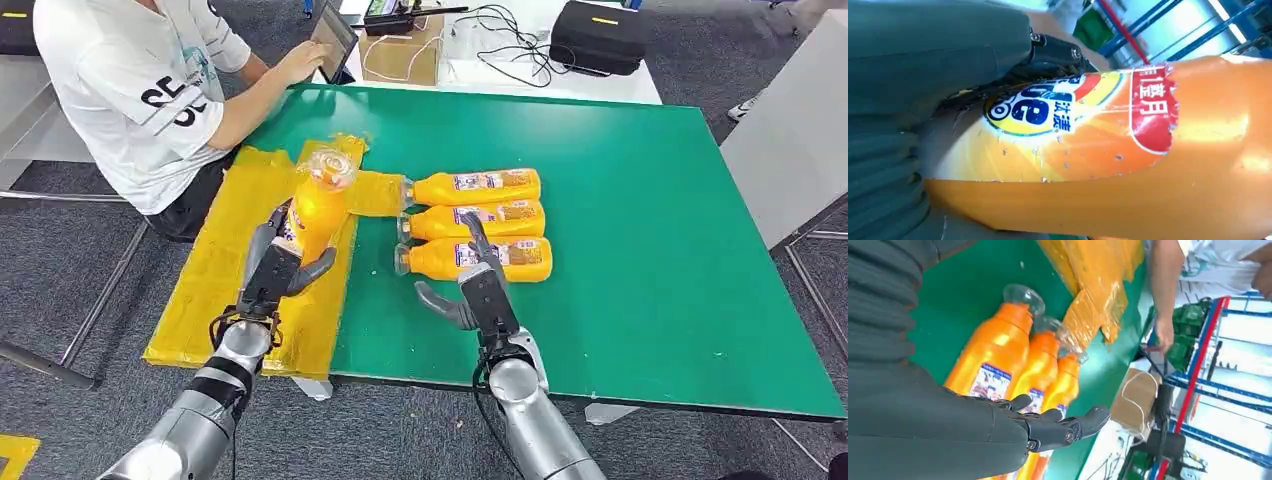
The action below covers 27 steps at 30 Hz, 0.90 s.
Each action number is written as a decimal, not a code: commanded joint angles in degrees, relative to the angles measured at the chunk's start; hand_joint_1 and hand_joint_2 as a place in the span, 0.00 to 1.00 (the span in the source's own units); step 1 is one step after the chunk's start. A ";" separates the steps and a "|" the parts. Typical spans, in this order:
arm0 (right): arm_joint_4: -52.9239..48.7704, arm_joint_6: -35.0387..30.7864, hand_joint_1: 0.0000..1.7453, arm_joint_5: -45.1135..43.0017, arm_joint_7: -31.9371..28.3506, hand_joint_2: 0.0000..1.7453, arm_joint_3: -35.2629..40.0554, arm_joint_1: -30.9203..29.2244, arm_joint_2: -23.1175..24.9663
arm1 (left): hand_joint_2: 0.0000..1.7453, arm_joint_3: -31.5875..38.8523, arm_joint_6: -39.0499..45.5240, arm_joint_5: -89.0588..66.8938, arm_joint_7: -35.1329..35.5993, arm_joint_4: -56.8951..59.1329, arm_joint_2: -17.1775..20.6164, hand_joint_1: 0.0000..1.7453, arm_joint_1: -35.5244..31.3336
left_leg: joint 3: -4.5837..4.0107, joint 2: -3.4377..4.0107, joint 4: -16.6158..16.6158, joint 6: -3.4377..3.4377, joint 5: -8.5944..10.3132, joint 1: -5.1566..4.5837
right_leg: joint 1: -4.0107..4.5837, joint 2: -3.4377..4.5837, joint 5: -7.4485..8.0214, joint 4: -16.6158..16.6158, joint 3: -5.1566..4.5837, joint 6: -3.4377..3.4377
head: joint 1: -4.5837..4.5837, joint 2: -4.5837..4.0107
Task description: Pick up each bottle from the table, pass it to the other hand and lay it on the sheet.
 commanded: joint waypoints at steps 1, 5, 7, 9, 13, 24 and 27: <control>-0.55 1.06 0.00 -1.97 -0.69 1.00 -4.69 -1.61 -1.45 | 1.00 2.98 6.93 -17.26 2.98 15.57 8.81 1.00 -7.61 | 0.22 0.15 -0.01 -0.09 -0.09 0.06 | 0.06 0.11 -0.05 -0.01 0.19 -0.11 | -0.02 0.00; 0.57 1.34 0.00 -2.14 -1.19 1.00 -5.11 -1.99 -1.18 | 1.00 3.29 7.03 -19.80 2.86 18.74 9.56 1.00 -8.45 | 0.26 0.19 0.00 -0.11 -0.10 0.07 | 0.09 0.11 -0.06 0.01 0.20 -0.14 | -0.02 0.02; 0.60 1.30 0.00 -2.13 -1.28 1.00 -5.06 -1.96 -1.06 | 1.00 3.30 7.26 -19.91 2.74 18.77 9.17 1.00 -8.43 | 0.24 0.15 0.02 -0.11 -0.11 0.10 | 0.11 0.05 -0.09 0.04 0.18 -0.14 | -0.02 0.00; 0.60 1.30 0.00 -2.12 -1.30 1.00 -5.04 -1.95 -1.04 | 1.00 3.30 7.37 -20.00 2.79 18.77 9.00 1.00 -8.46 | 0.24 0.06 0.04 -0.11 -0.11 0.12 | 0.13 -0.05 -0.13 0.03 0.21 -0.12 | -0.02 0.00; 3.62 2.63 0.00 -2.36 -1.48 1.00 -4.71 -3.92 -0.60 | 1.00 -1.06 5.43 -31.15 7.66 26.58 12.38 1.00 -9.83 | 0.19 0.16 0.01 -0.11 -0.06 0.08 | 0.07 0.13 -0.06 0.03 0.13 -0.08 | -0.02 0.02; 8.00 5.13 0.00 -2.80 -2.10 1.00 -2.81 -6.85 0.18 | 1.00 -8.58 -1.77 -45.52 12.62 34.27 17.19 1.00 -10.59 | 0.24 0.35 -0.05 -0.13 -0.05 0.05 | 0.06 0.25 -0.02 0.05 0.11 -0.10 | -0.02 0.02; 8.42 5.64 0.00 -2.80 -2.10 1.00 -2.49 -7.32 0.21 | 1.00 -9.38 -4.35 -46.83 13.46 34.77 17.39 1.00 -11.12 | 0.46 0.40 -0.02 -0.19 -0.14 0.10 | 0.11 0.28 -0.08 0.10 0.29 -0.18 | 0.00 0.00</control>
